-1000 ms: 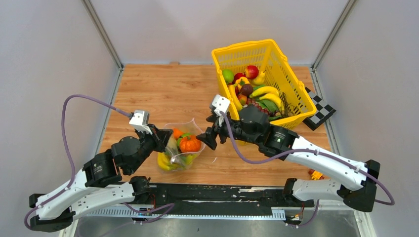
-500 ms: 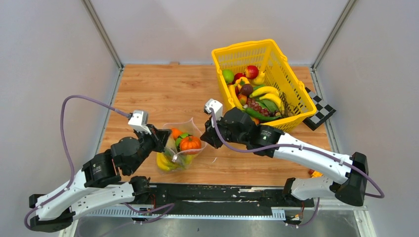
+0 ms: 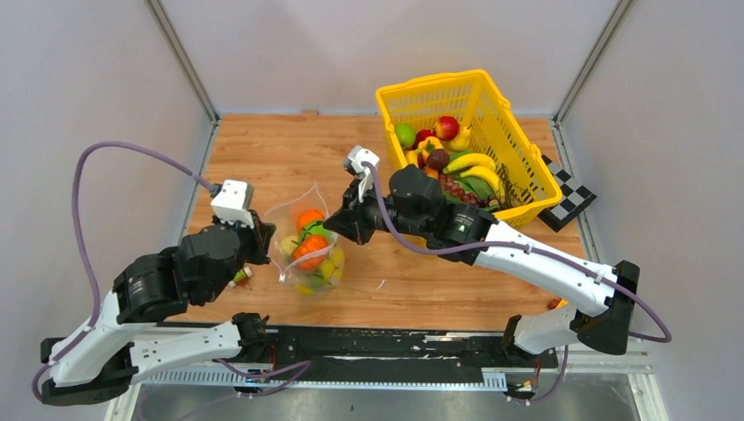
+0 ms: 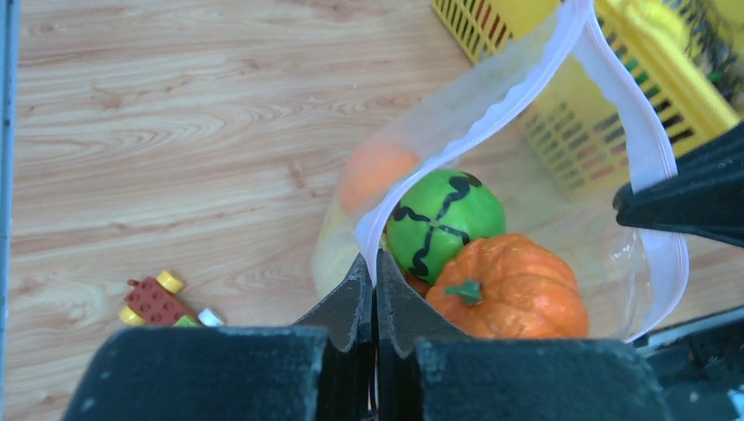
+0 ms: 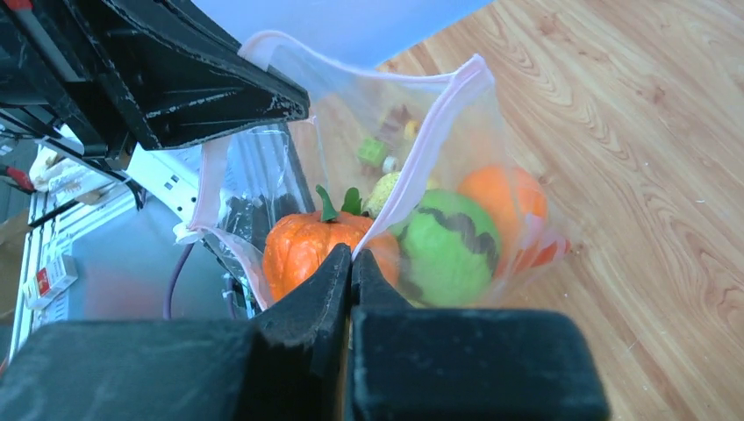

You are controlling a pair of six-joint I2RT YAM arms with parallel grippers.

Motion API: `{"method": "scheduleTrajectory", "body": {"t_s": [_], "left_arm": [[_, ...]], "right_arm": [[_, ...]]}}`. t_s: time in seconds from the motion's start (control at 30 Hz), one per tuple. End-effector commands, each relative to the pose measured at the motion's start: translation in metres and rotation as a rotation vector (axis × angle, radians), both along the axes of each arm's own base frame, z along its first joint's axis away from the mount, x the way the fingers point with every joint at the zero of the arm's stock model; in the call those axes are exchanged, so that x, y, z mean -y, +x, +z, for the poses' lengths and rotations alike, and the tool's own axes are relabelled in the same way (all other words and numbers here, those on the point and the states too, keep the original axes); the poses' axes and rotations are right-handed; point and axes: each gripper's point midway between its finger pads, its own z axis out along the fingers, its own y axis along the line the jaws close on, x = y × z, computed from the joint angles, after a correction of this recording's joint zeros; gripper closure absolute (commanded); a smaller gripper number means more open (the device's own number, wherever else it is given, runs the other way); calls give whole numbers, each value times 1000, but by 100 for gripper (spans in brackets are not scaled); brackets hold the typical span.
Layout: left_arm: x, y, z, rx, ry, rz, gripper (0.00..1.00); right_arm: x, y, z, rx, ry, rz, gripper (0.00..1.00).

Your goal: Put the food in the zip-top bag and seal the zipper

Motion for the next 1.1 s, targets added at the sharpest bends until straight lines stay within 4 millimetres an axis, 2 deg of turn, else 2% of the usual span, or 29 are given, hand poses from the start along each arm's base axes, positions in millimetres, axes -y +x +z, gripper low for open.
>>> {"method": "scheduleTrajectory", "body": {"t_s": [0.0, 0.03, 0.07, 0.13, 0.17, 0.23, 0.33, 0.4, 0.47, 0.53, 0.63, 0.7, 0.83, 0.97, 1.07], "left_arm": [[31, -9, -21, -100, 139, -174, 100], [49, -13, -19, -107, 106, -245, 100], [65, -16, -15, -101, 72, -317, 100], [86, -23, -2, -77, 14, -419, 100], [89, -22, 3, -62, -1, -427, 100], [85, -17, 9, -31, -12, -392, 100], [68, -7, 7, -25, 20, -294, 100], [59, -4, 3, -33, 33, -239, 100], [52, -2, 1, -26, 23, -199, 100], [48, 0, -1, -17, 3, -173, 100], [44, 2, -3, -5, -10, -144, 100], [42, 3, -2, 3, -13, -133, 100], [43, 5, -3, 9, -13, -132, 100], [50, 5, -7, 3, -20, -146, 100], [55, 5, -9, -1, -26, -160, 100]], "right_arm": [[-9, -24, 18, 24, 51, 154, 99], [-12, -35, 22, 24, 53, 234, 99], [-13, -35, 21, 14, 27, 244, 99], [-9, -5, 9, 2, -27, 66, 100], [-5, 10, 2, 9, -36, -27, 100], [2, 30, -13, -15, -40, -106, 99], [3, 30, -23, -61, -48, -63, 98], [7, 29, -20, -45, -45, -63, 94], [12, 25, -15, -19, -29, -47, 84], [19, 21, -6, 13, -15, -40, 70], [36, 19, 9, 70, -9, -49, 51], [51, 22, 15, 109, -21, -82, 40], [92, 38, 31, 226, -41, -209, 35], [154, 90, 28, 256, -99, -505, 34], [207, 137, 10, 206, -150, -704, 33]]}}
